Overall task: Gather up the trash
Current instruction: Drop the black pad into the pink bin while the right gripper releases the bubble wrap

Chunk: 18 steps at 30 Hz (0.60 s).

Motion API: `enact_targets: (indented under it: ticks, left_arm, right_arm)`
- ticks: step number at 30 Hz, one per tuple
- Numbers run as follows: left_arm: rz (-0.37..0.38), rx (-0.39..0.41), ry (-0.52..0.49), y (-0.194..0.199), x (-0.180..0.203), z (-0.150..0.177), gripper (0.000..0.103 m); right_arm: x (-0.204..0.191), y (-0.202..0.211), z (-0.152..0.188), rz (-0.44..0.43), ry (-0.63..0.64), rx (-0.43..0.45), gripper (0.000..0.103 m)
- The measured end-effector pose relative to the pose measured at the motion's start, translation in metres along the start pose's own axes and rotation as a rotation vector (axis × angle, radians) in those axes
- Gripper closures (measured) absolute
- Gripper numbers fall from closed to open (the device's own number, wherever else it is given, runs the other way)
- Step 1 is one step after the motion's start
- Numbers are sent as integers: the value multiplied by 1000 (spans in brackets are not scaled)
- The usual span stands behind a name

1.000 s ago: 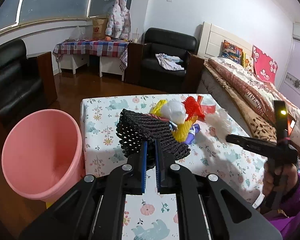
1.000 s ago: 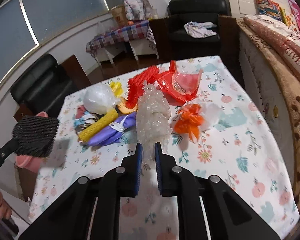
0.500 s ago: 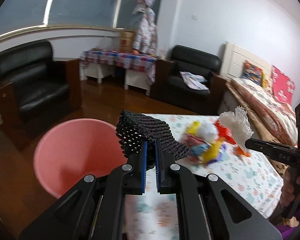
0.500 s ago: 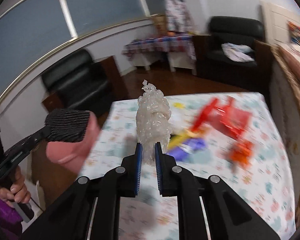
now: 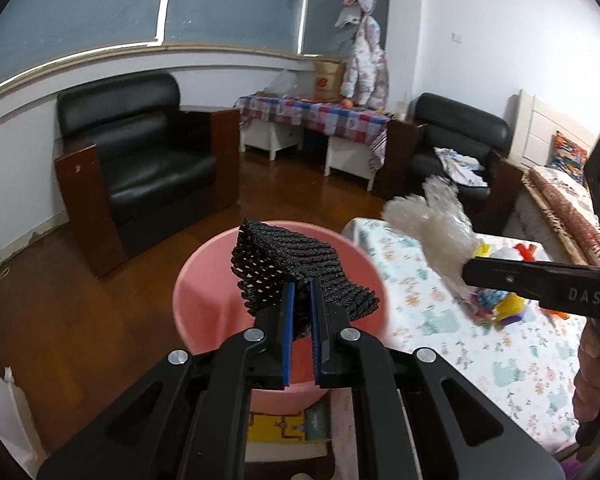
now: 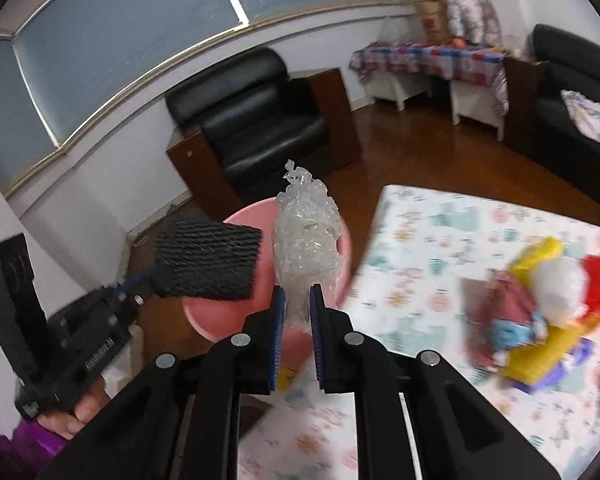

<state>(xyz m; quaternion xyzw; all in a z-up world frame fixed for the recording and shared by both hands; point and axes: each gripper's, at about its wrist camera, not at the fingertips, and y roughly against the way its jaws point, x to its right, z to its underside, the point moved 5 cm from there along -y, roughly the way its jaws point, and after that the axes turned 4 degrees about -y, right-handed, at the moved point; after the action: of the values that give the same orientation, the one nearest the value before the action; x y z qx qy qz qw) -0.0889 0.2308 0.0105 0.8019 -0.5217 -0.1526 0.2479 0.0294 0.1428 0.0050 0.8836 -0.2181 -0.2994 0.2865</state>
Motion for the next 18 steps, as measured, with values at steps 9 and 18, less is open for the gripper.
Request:
enact_targets:
  ticks: [9,18]
  left_arm:
    - [-13,-44,31,-16,-13,8,96]
    - [17,-62,77,-30,-18,4,90]
  right_arm:
    - [-20,-67,0,-5,13,-88,90]
    - [-17,-88,2,10,7,-92,61]
